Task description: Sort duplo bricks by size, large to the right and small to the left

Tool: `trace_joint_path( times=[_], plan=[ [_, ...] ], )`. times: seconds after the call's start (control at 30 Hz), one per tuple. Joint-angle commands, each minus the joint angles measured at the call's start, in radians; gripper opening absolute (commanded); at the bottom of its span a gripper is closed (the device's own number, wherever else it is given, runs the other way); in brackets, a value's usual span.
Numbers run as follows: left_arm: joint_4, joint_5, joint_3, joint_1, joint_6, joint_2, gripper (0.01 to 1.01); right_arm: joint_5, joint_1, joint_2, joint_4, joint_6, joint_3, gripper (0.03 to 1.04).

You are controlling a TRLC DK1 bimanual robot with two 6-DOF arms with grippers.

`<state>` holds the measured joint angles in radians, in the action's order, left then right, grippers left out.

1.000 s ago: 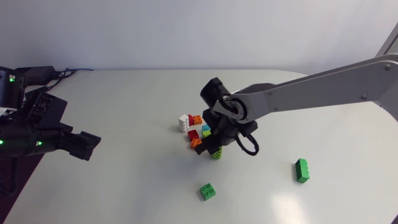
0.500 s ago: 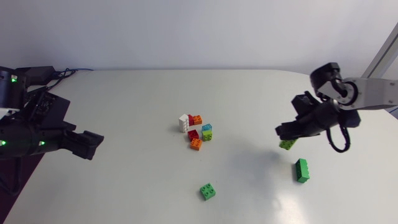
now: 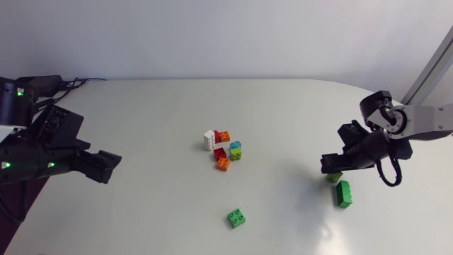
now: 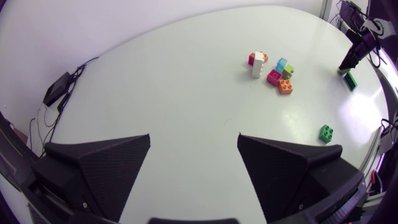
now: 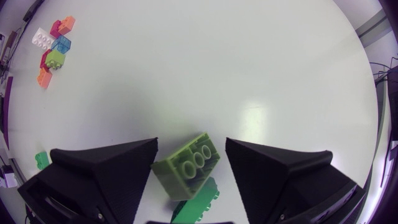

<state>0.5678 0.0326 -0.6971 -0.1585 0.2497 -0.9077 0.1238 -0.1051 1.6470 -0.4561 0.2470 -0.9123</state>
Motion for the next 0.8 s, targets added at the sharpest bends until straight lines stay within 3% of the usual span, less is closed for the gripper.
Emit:
trace_joint_path(
  times=[0.0,0.17,0.4,0.77],
  plan=[
    [-0.003,-0.002,0.021,0.002,-0.01,0.0,0.977,-0.015,0.008,0.002,0.011,-0.02,-0.017,1.0],
    [-0.006,-0.002,0.01,-0.007,-0.021,-0.008,0.977,-0.096,0.119,-0.058,0.007,-0.095,-0.05,1.0],
    [-0.003,-0.002,0.013,-0.018,-0.027,-0.014,0.977,-0.144,0.524,-0.113,-0.067,-0.276,-0.02,1.0],
    [-0.006,-0.002,0.036,-0.007,-0.012,-0.008,0.977,-0.161,0.768,-0.128,-0.104,-0.365,0.133,0.99]
  ],
)
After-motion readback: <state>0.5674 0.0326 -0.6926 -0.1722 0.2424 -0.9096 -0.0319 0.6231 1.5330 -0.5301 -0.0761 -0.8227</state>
